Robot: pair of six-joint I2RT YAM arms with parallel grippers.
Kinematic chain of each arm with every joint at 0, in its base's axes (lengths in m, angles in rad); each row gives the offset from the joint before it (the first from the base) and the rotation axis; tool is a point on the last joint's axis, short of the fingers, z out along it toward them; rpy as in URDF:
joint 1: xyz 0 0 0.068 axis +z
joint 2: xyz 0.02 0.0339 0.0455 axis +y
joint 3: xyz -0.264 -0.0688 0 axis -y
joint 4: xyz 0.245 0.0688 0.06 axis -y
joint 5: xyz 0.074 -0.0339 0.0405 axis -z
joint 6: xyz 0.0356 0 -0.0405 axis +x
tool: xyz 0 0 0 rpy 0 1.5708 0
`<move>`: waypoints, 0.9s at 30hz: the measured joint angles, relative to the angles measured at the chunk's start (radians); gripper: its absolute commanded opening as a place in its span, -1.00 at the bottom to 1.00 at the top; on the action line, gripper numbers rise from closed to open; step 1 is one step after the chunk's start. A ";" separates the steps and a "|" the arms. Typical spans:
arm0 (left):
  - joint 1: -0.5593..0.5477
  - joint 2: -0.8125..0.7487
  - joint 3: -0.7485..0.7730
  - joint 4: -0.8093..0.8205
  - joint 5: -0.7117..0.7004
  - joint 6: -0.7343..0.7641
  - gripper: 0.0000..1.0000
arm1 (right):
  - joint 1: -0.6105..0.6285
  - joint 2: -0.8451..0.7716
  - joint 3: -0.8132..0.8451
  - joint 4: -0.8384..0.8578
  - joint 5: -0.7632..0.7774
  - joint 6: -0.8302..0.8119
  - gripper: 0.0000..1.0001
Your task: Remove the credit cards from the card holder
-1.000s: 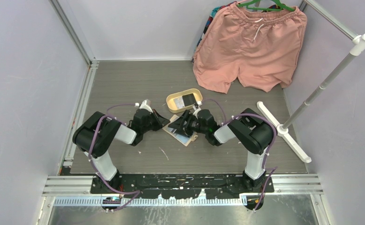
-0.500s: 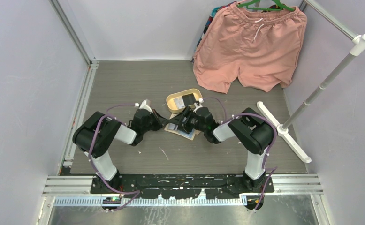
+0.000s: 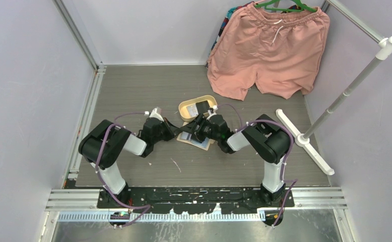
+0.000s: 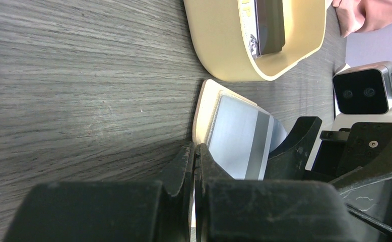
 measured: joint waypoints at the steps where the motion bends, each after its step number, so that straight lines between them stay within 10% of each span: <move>1: 0.000 0.001 -0.001 0.003 0.000 0.000 -1.00 | 0.000 0.000 0.000 0.000 -0.002 0.000 0.30; 23: -0.002 0.011 -0.002 0.021 0.011 -0.004 -1.00 | -0.055 -0.115 -0.143 0.061 -0.006 0.000 0.29; 27: -0.002 0.011 -0.002 0.021 0.011 -0.004 -1.00 | -0.059 -0.117 -0.157 0.061 -0.006 0.000 0.05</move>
